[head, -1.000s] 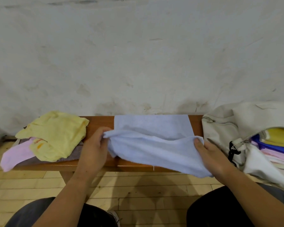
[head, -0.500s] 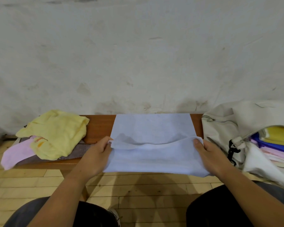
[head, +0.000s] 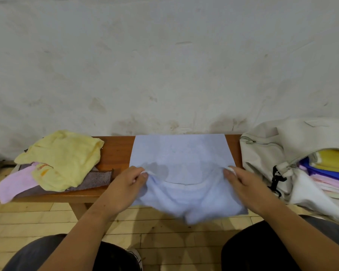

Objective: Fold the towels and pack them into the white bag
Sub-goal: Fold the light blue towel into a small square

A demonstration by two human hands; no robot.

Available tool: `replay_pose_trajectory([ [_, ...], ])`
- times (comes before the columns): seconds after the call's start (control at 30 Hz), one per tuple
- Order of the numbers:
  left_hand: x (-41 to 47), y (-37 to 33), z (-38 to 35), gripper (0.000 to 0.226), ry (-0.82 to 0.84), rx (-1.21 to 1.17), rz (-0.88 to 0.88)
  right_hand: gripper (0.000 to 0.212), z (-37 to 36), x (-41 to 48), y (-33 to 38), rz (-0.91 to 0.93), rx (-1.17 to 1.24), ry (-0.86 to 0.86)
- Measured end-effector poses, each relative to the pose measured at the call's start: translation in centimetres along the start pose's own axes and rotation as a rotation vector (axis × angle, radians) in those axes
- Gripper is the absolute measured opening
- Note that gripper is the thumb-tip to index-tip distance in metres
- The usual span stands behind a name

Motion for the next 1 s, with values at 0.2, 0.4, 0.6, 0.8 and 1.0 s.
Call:
replay_pose_trajectory([
  [0.2, 2.9, 1.9, -2.0, 0.047, 0.023, 0.017, 0.047, 0.032, -0.9, 1.7, -0.4, 0.012, -0.228, 0.072],
  [0.4, 2.5, 0.6, -1.0, 0.032, -0.045, 0.252, 0.145, 0.050, -0.7, 0.6, 0.8, 0.030, -0.402, 0.040],
  [0.6, 0.4, -1.0, 1.0, 0.038, -0.072, 0.166, 0.137, 0.033, 0.3, -1.2, 2.3, 0.024, -0.160, 0.046],
  [0.8, 2.5, -1.1, 2.5, 0.041, -0.287, -0.221, 0.091, 0.028, 2.7, 1.0, 1.4, -0.001, 0.139, -0.184],
  [1.0, 5.0, 1.0, -0.2, 0.036, -0.089, -0.025, 0.216, 0.034, 1.2, 3.9, -0.2, -0.133, -0.257, 0.033],
])
Point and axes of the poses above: each hand's wrist, its own x-axis towards the middle knuckle, its own z-axis out of the back of the hand, y = z × x, the point moved 7 cm from there along x, towards the middle knuckle, and after that the axes turned 15 degrees about y, right-handed, at the moved point
